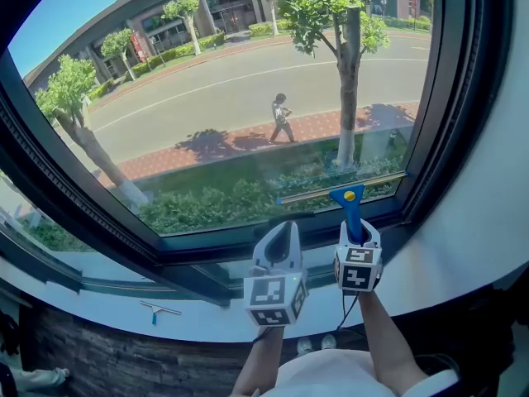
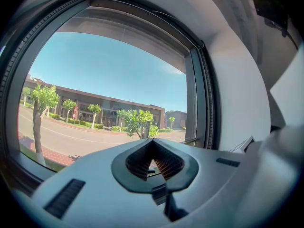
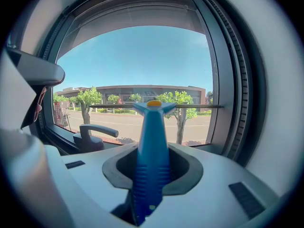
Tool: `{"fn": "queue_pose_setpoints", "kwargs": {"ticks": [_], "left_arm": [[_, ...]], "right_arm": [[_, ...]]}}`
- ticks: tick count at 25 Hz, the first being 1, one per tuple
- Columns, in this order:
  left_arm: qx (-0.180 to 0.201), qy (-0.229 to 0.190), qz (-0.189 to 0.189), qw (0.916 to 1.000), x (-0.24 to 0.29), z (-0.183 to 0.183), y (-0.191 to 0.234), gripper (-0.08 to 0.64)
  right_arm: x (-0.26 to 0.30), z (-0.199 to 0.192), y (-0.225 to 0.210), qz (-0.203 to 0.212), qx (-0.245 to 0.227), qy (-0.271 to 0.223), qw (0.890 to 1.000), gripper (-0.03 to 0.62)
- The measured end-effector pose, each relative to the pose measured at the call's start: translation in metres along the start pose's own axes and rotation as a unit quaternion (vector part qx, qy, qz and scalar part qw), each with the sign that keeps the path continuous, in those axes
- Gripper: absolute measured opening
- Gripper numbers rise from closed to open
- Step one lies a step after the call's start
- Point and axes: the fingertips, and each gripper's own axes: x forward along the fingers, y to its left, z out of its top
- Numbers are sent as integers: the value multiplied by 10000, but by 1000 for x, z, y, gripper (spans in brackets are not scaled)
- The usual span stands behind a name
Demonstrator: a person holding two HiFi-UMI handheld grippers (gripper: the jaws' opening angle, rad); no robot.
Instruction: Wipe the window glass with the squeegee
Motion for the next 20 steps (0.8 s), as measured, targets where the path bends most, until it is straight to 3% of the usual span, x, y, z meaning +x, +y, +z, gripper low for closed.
{"fn": "queue_pose_setpoints", "kwargs": {"ticks": [20], "left_arm": [[15,84,-1,10000,6,-8,-2,-6]], "right_arm": [[7,-17,0,29,26,189,9998,109]]}}
